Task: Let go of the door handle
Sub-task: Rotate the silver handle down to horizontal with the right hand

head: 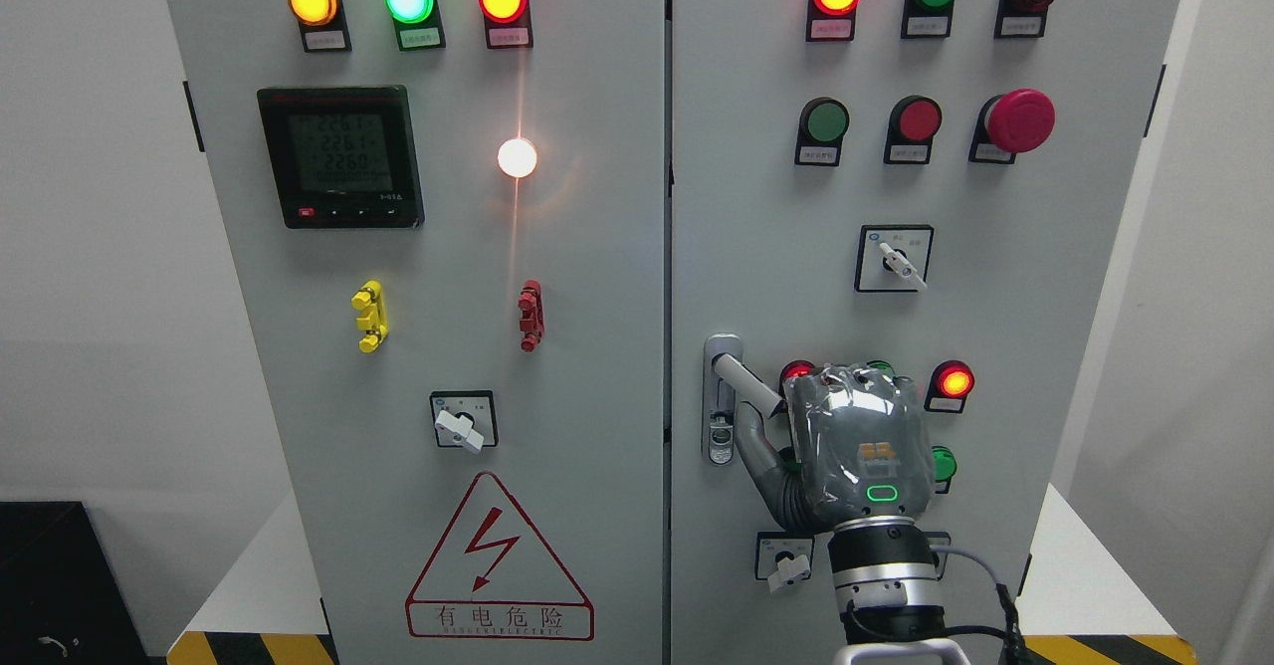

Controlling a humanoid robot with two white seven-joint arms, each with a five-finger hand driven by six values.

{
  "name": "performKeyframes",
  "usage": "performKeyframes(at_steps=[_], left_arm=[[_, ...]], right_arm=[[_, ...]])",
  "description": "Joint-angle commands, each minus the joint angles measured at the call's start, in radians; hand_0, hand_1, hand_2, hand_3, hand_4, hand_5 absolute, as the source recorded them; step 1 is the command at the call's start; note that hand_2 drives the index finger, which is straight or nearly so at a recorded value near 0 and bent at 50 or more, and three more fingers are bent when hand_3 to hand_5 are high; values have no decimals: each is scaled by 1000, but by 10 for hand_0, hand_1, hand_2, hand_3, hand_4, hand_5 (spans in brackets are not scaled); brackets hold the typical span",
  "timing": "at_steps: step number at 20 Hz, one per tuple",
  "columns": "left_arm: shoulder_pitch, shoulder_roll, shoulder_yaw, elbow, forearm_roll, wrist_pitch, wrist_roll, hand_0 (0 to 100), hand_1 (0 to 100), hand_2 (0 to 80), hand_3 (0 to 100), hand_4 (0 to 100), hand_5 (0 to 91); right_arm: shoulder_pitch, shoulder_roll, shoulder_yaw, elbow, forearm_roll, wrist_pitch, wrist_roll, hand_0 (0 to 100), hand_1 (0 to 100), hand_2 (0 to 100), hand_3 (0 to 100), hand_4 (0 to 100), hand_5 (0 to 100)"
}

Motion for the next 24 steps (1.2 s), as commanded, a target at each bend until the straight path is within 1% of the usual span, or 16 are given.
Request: performKeyframes(at_steps=[1,24], left_arm=[[20,0,0,0,0,0,0,120,556,0,0,0,0],[20,0,0,0,0,0,0,120,556,0,0,0,0]], right_arm=[[0,0,-6,-4,0,0,-1,605,333,1000,1000,1000,1000],[-1,-1,-22,-4,0,2,-1,614,330,1000,1000,1000,1000]])
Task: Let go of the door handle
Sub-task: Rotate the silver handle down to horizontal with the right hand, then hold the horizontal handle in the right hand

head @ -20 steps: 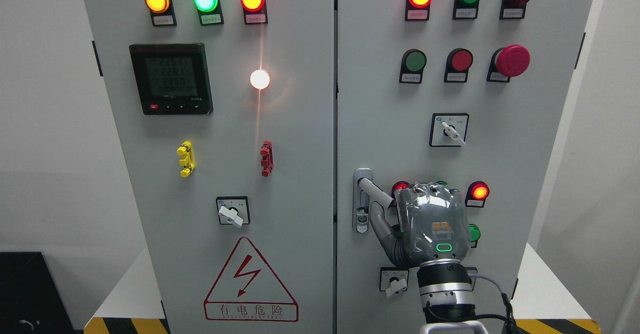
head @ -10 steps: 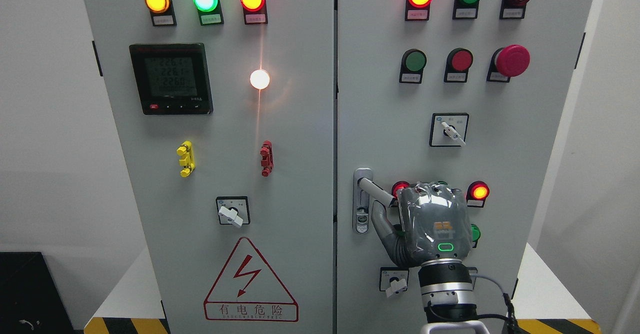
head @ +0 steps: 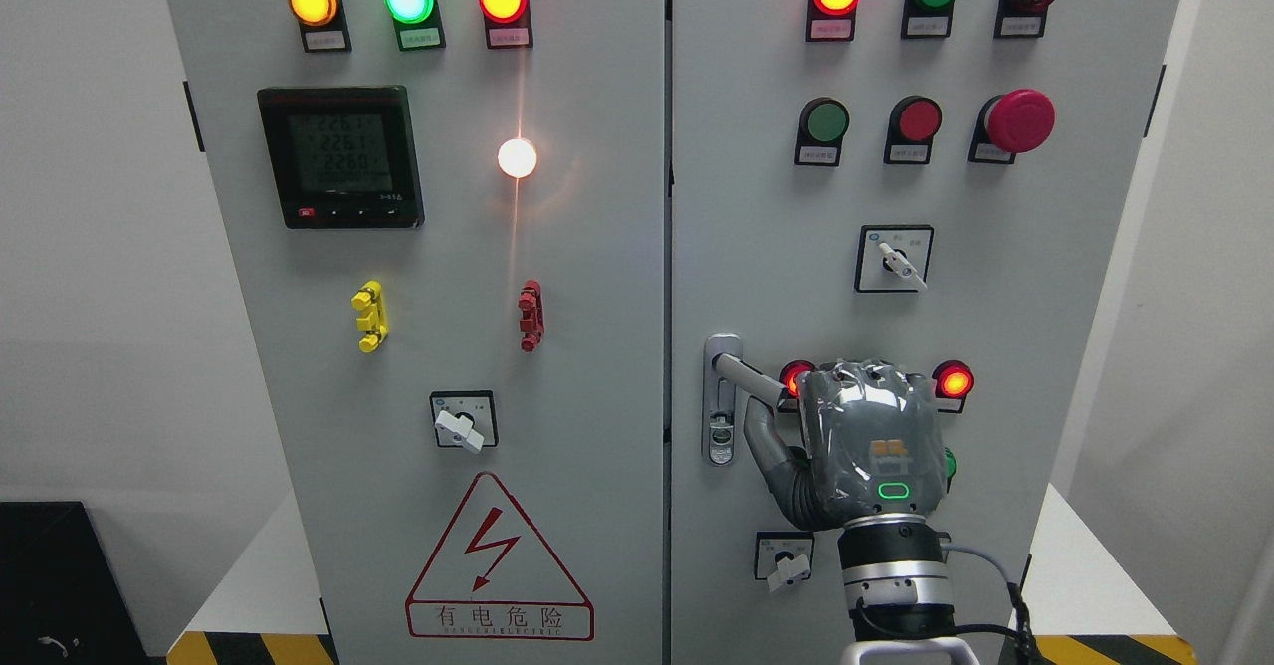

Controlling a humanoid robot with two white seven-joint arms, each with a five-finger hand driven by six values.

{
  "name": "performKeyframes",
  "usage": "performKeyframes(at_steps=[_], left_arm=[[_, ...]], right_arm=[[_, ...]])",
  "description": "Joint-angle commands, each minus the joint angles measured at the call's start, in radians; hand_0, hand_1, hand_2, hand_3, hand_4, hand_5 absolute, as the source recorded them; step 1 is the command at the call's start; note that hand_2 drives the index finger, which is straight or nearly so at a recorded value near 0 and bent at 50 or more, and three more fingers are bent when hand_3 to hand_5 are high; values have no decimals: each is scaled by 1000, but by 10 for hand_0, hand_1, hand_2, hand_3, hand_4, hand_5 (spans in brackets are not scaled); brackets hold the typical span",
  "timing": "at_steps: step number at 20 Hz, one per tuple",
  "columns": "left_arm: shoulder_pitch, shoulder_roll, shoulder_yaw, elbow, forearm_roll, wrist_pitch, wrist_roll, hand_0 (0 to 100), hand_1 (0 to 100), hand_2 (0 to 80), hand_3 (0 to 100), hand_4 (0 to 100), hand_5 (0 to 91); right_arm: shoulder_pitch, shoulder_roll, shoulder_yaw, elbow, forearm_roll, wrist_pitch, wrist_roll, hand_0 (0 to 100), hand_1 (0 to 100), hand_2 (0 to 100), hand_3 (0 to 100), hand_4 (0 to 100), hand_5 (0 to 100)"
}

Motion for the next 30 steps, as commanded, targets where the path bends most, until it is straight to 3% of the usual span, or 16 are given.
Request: performKeyframes(at_steps=[1,30], left_arm=[[20,0,0,0,0,0,0,120,556,0,0,0,0],[20,0,-2,0,0,0,0,120,556,0,0,0,0]], right_arm=[[0,-1,-6,0,0,0,-1,614,330,1000,1000,1000,1000],[-14,1,-10,0,0,0,-1,618,321,1000,1000,1000,1000]])
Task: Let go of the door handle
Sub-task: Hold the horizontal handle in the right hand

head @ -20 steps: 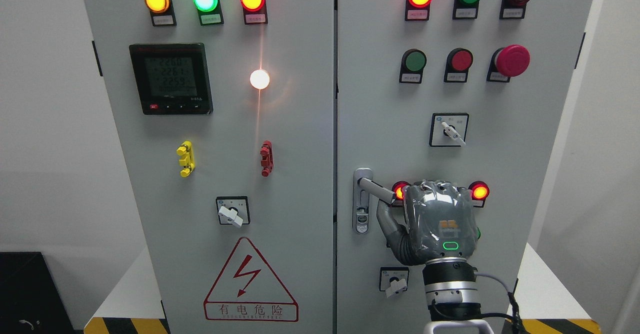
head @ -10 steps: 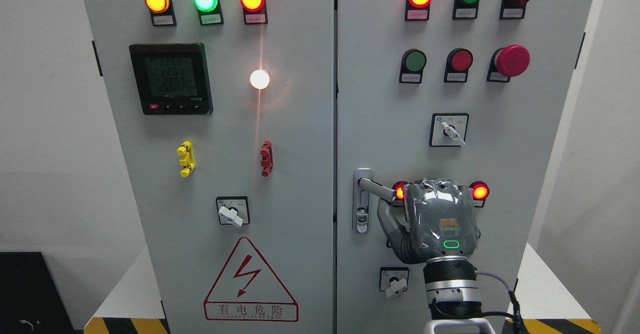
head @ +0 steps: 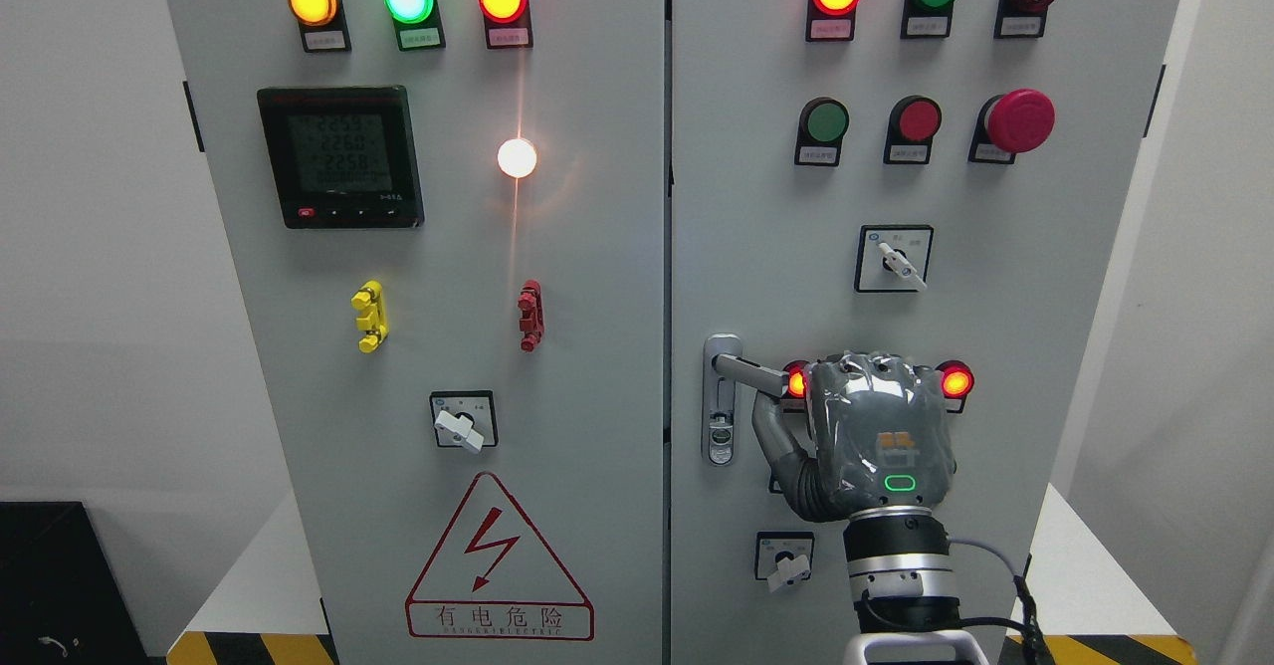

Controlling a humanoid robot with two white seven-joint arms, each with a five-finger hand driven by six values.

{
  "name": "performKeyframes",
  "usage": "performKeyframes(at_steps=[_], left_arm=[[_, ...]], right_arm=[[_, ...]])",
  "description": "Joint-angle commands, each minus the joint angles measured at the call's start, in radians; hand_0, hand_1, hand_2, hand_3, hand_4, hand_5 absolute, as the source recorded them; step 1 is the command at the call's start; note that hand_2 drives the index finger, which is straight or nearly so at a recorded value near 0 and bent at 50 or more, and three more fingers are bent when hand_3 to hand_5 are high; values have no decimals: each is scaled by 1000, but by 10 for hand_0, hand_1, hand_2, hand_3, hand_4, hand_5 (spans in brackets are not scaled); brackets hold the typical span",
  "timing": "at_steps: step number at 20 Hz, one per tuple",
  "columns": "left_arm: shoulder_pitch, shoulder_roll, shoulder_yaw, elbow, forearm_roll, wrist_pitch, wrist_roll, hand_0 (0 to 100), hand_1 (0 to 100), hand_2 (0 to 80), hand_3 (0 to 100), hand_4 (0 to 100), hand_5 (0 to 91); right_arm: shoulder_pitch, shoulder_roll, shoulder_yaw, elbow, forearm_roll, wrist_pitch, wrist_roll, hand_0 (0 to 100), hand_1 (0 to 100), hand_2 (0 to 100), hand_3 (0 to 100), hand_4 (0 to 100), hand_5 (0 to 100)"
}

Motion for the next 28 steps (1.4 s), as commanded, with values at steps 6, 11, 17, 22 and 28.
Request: performKeyframes(at_steps=[6,11,17,22,28], left_arm=[[20,0,0,0,0,0,0,120,556,0,0,0,0],[20,0,0,0,0,0,0,120,556,0,0,0,0],[20,0,0,0,0,0,0,120,556,0,0,0,0],[20,0,0,0,0,0,0,120,556,0,0,0,0],[20,0,0,0,0,0,0,120,556,0,0,0,0]], right_arm=[[-1,1,-2,0,0,0,-1,619,318,998,1000,1000,1000],[-1,1,-2,0,0,0,-1,620,317,998,1000,1000,1000],[2,1,0,0,0,0,-2,625,311,997,1000,1000,1000],[2,1,0,-8,0,0,-2,637,294,996,1000,1000,1000],[3,1,0,-8,0,0,-2,624,287,996,1000,1000,1000]])
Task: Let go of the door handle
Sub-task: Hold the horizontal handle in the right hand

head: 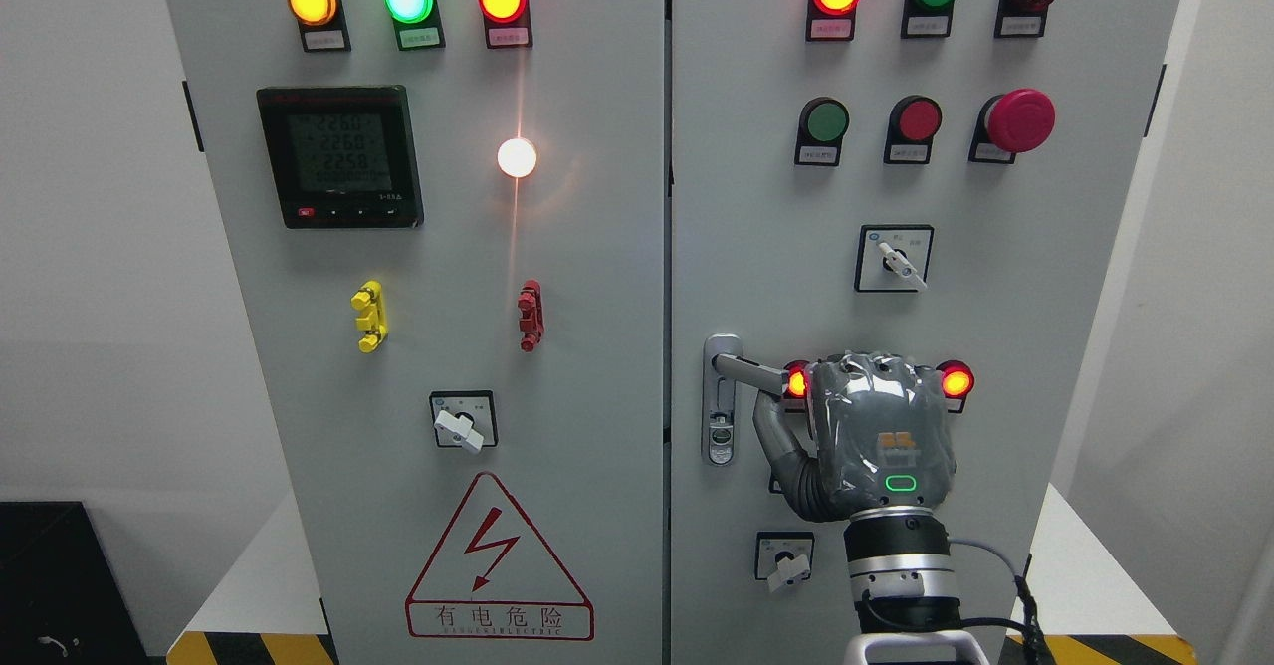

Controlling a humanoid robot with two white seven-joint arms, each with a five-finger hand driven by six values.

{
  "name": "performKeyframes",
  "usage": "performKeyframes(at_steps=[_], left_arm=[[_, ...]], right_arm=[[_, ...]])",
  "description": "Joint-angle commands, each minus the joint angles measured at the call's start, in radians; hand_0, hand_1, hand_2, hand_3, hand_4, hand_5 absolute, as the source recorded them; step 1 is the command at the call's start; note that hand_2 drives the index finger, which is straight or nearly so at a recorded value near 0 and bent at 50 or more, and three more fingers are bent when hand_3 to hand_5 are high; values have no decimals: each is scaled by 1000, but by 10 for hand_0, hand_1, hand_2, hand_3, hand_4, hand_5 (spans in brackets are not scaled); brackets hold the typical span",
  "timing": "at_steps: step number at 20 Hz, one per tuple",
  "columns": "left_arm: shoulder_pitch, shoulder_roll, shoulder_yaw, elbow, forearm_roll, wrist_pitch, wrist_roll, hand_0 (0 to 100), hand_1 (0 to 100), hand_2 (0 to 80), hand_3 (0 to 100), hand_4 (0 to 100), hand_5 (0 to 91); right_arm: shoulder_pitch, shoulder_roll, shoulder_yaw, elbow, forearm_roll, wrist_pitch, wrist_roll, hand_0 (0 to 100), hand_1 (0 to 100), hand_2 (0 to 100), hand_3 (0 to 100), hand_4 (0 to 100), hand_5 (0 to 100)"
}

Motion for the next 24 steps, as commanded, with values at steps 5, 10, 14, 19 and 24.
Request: performKeyframes(at_steps=[5,10,14,19,24], left_arm=[[20,0,0,0,0,0,0,120,556,0,0,0,0],[20,0,0,0,0,0,0,120,556,0,0,0,0],[20,0,0,0,0,0,0,120,556,0,0,0,0],[20,0,0,0,0,0,0,120,556,0,0,0,0],[20,0,0,0,0,0,0,120,556,0,0,0,0]], right_arm=[[4,0,-13,-4,0,0,-2,602,292,995,1000,1000,1000],[6,0,-13,-6,-2,0,-2,596,293,996,1000,1000,1000],[7,0,-13,-6,-2,0,-3,590,294,994,1000,1000,1000],[7,0,-13,-6,-3,0,-3,584,295,996,1000,1000,1000],[9,-1,-12,-7,-3,-2,-3,584,292,995,1000,1000,1000]])
